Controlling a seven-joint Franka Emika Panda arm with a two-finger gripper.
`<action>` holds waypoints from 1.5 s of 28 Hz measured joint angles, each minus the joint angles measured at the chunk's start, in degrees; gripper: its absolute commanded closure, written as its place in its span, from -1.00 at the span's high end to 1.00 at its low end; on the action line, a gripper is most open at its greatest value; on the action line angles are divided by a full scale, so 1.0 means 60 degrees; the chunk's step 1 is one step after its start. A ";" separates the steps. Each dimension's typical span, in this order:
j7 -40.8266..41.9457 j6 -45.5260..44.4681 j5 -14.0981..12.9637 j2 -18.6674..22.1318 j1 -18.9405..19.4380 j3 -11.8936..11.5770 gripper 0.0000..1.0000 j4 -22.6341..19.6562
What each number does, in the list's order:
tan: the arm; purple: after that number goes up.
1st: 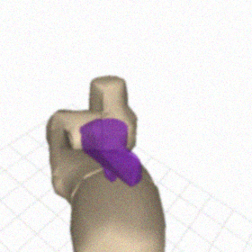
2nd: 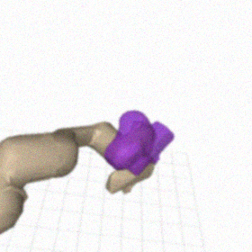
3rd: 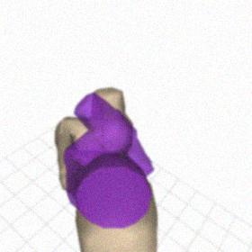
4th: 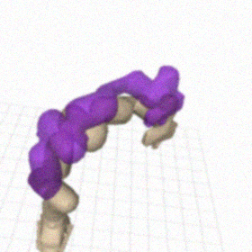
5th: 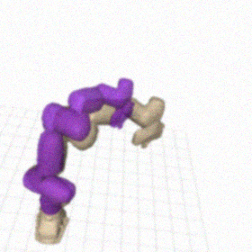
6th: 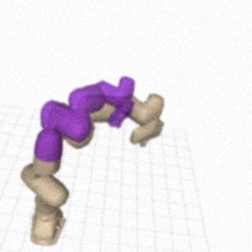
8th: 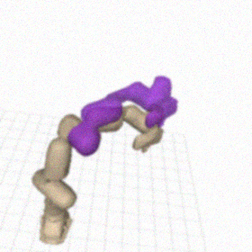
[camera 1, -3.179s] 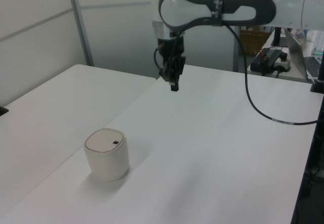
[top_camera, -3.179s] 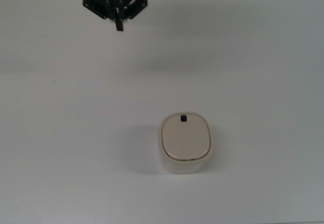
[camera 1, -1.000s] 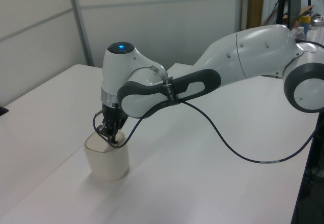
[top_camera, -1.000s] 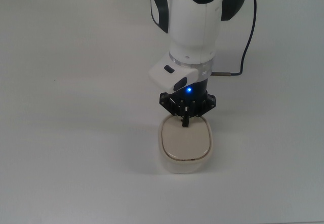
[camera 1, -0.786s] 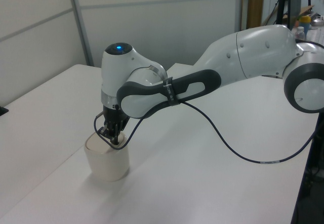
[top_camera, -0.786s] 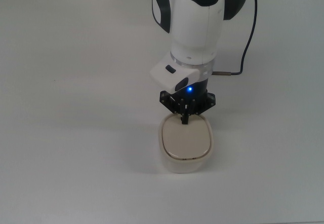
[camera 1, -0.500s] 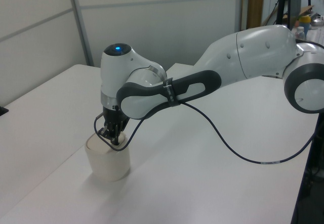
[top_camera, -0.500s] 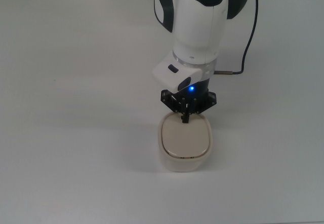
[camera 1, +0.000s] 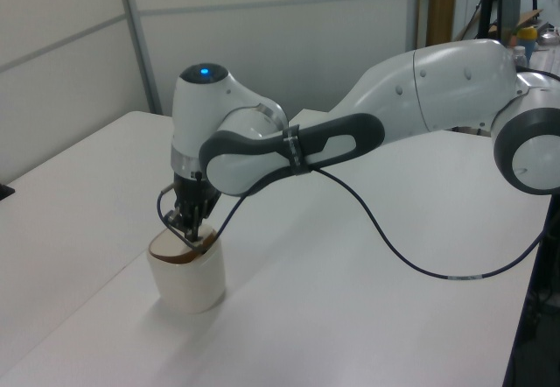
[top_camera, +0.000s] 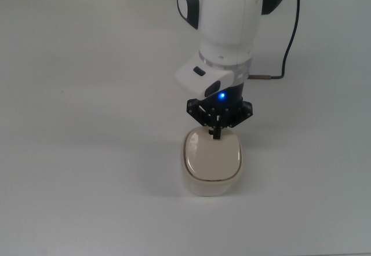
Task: Open the trash can
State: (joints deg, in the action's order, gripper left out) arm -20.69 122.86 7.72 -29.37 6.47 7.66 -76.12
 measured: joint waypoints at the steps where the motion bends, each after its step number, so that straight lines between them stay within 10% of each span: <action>1: -0.0001 0.0000 -0.0059 0.0081 0.0002 0.0000 -1.00 0.0062; 28: 0.2534 -0.4813 -0.0763 0.2674 -0.0977 -0.0084 -0.93 0.0185; 30: 0.3028 -0.5349 -0.0763 0.2774 -0.1168 -0.0089 -0.60 0.0185; 34: 0.3569 -0.5897 -0.0763 0.2926 -0.1461 -0.0096 1.00 0.0184; 42: 0.3798 -0.6150 -0.0764 0.3033 -0.1762 -0.0098 1.00 0.0149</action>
State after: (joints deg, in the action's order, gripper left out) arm 2.09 85.96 3.14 -11.17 -4.10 7.07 -75.23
